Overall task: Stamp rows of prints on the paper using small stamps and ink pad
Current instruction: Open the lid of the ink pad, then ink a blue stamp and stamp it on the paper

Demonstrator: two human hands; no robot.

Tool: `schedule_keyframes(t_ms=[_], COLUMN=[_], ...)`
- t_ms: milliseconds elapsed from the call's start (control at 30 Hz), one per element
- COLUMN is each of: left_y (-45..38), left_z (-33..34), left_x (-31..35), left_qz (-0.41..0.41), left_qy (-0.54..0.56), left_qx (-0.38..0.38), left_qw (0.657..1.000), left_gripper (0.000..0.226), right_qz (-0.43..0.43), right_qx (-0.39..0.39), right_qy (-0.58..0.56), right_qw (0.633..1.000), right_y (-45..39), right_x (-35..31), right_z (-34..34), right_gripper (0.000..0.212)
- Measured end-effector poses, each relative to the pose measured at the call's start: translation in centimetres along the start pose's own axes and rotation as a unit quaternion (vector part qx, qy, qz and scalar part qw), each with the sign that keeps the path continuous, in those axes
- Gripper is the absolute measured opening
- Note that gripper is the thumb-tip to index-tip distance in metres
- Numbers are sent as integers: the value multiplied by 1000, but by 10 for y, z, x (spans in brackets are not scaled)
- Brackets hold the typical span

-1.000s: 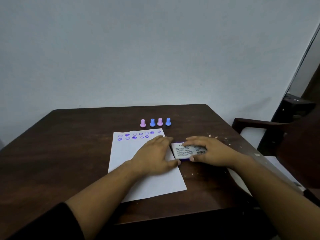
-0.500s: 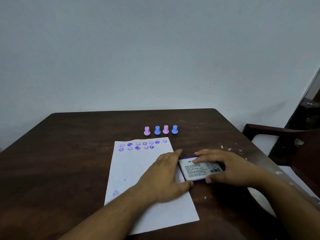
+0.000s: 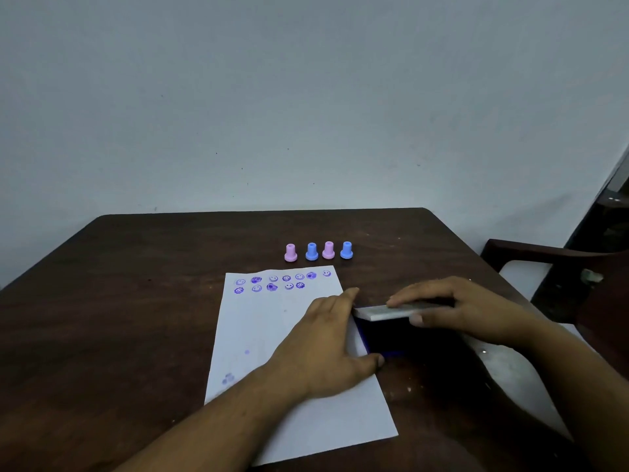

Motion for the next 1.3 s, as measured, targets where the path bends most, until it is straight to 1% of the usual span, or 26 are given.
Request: schedule_keyframes(t_ms=[100,200,300,400,467,567,633,733,900,1000,1100,1200,1267,1300], left_y=[0,0,0,-1,-1,-2,-2,-1,-1,-2,-1,-1,0,0], left_z=[-1,-2,-3,-6,-6,-5,-4,-4,-1,-1,-1,-2,-2,-2], left_x=[0,2,1,2,3,2,0,2,3,3,4,7,8,9], left_qz=[0,1,-4,-3,-5,-15,-21,-12,-10,-7,-3,4,9,10], left_qy=[6,15,19,35,43,39,29,10,-24,-29,-30,-31,-30,-30], left_qx=[2,6,9,18,16,10,3,3,-11,-13,-11,-8,-6,-6], left_qw=[1000,1000,1000,999,999,999,999,1000,1000,999,999,999,1000,999], left_gripper=[99,92,93,91,89,98,101,98,97,94,92,90,89,89], right_qz=[24,46,49,49,54,67,86,112,138,151,163,163,158,152], right_qx=[34,104,171,221,239,248,243,216,179,155,95,35,43,62], right_qy=[-56,-25,0,14,11,24,34,77,126,131,115,132,157,170], right_qw=[998,993,984,974,970,966,966,967,966,967,975,977,974,972], right_y=[-6,-14,-21,-27,-31,-39,-45,-56,-70,-76,-84,-96,-107,-113], right_x=[5,12,14,16,20,28,36,45,56,62,69,65,59,53], right_z=[-9,-24,-35,-41,-42,-42,-40,-37,-30,-27,-22,-19,-24,-28], right_gripper=[25,22,14,6,3,2,4,9,7,9,13,14,5,7])
Point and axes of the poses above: each hand's wrist, its own y-axis away from the middle knuckle, its own z-axis out of the palm, x = y × z, the point moved 10 cm from there along -y, towards the middle knuckle, and after that the axes turned 13 degrees about y, right-handed, at the moved point
